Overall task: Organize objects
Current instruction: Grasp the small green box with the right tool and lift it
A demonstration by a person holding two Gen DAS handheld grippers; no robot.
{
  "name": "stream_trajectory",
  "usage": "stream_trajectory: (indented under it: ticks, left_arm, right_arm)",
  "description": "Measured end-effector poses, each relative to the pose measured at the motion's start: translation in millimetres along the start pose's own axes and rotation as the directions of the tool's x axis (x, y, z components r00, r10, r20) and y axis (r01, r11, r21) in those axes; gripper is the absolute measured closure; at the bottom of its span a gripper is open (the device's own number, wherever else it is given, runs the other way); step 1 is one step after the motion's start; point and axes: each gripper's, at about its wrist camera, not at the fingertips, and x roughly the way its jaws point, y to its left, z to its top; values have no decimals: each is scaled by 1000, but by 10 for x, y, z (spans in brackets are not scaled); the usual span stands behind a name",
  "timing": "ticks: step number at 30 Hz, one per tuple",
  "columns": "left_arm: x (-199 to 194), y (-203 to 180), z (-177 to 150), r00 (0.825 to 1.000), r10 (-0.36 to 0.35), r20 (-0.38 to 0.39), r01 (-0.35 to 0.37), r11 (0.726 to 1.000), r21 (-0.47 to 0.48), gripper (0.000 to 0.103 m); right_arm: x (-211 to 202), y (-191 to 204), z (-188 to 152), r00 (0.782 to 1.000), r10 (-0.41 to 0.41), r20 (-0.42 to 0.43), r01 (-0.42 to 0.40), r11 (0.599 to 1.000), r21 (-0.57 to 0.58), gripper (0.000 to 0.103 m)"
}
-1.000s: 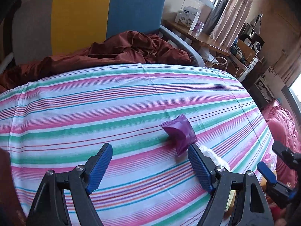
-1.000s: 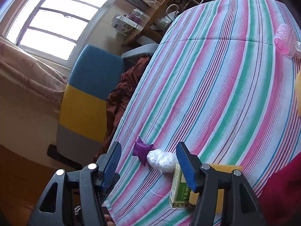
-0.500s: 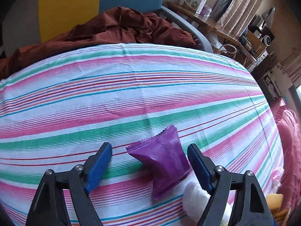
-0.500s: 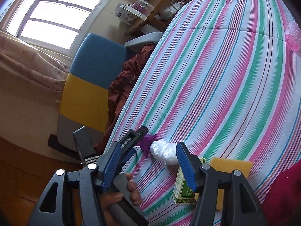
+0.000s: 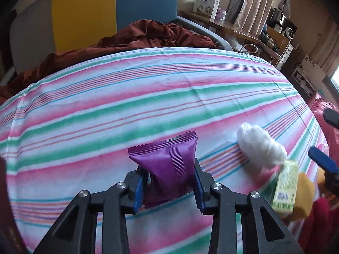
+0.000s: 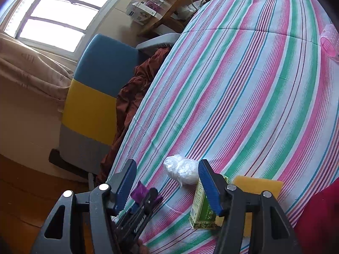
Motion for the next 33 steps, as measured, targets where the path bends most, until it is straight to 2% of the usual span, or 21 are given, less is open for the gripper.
stream_trajectory:
  ticks: [7, 9, 12, 14, 16, 17, 19, 20, 23, 25, 28, 33]
  left_arm:
    - [-511, 126, -681, 999, 13, 41, -13, 1000, 12, 65]
    - [-630, 179, -853, 999, 11, 53, -11, 1000, 9, 65]
    - [-783, 261, -1049, 997, 12, 74, -13, 1000, 12, 65]
    - [-855, 323, -1135, 997, 5, 78, -6, 1000, 8, 65]
    - [-915, 365, -1197, 996, -1, 87, -1, 1000, 15, 65]
    - [-933, 370, -1217, 996, 0, 91, -2, 1000, 20, 65]
    - [-964, 388, -1262, 996, -8, 86, 6, 1000, 22, 65]
    - [-974, 404, -1285, 996, -12, 84, 10, 1000, 17, 65]
    - [-981, 412, -1353, 997, -24, 79, 22, 1000, 15, 65]
    - [-1018, 407, -1410, 996, -23, 91, 20, 999, 26, 65]
    - [-1046, 425, -1455, 995, -29, 99, 27, 999, 23, 65]
    - [-1016, 456, -1487, 994, -32, 105, 28, 999, 35, 65]
  right_arm:
    - [-102, -91, 34, 998, 27, 49, -30, 998, 63, 41]
    - [-67, -81, 30, 999, -17, 39, 15, 998, 56, 41]
    - [137, -16, -6, 994, -104, -45, 105, 994, 11, 41]
    - [255, 59, -40, 981, -181, -73, 178, 983, -56, 41]
    - [388, 143, -93, 956, -279, -95, 264, 954, -145, 41]
    - [482, 180, -135, 947, -291, -137, 264, 946, -186, 41]
    - [663, 285, -274, 942, -200, -269, 138, 962, -235, 41]
    - [735, 347, -356, 930, -181, -321, 98, 961, -259, 41]
    - [819, 509, -503, 915, -218, -340, 85, 927, -366, 41]
    - [852, 524, -530, 909, -210, -360, 68, 927, -369, 41]
    - [829, 535, -524, 915, -239, -326, 99, 914, -393, 41]
    - [905, 598, -648, 892, -306, -332, 125, 873, -471, 41]
